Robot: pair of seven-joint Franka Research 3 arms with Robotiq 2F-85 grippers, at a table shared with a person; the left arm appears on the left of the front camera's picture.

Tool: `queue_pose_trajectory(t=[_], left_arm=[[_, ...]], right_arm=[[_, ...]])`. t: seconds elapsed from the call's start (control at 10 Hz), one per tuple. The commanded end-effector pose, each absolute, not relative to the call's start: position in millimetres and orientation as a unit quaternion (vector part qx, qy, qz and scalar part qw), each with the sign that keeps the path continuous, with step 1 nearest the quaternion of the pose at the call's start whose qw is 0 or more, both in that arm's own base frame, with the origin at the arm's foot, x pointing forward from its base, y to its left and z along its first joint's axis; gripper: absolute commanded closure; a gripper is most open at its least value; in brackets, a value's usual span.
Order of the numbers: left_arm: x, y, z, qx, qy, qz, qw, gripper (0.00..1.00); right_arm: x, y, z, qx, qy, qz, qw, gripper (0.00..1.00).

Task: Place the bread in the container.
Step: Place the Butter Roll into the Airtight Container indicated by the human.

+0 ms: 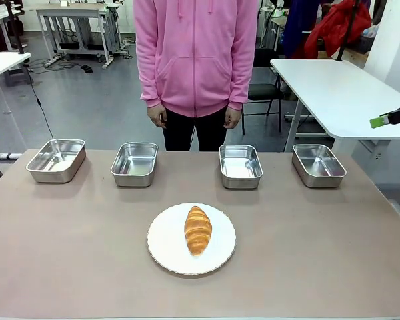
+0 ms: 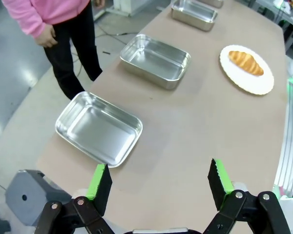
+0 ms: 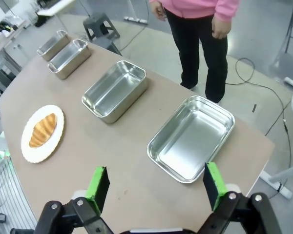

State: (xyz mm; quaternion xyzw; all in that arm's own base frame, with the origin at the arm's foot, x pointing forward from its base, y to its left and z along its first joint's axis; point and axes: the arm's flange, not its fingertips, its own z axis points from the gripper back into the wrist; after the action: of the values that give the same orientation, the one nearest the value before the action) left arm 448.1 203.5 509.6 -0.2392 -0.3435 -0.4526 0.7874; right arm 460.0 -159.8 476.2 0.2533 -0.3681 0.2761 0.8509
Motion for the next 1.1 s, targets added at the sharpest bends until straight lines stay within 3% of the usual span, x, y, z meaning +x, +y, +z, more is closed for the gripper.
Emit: queue_pose_trajectory(t=[0.0,1.0], left_arm=[[450,219,512,-0.248,-0.369,-0.459,0.769,0.00],[439,216,527,-0.236,-0.373,-0.398,0.804,0.00]], right_arm=[[473,-171,475,0.276,-0.380,0.289,0.834,0.00],[465,-158,487,0.262,-0.403,0.261,0.837,0.00]])
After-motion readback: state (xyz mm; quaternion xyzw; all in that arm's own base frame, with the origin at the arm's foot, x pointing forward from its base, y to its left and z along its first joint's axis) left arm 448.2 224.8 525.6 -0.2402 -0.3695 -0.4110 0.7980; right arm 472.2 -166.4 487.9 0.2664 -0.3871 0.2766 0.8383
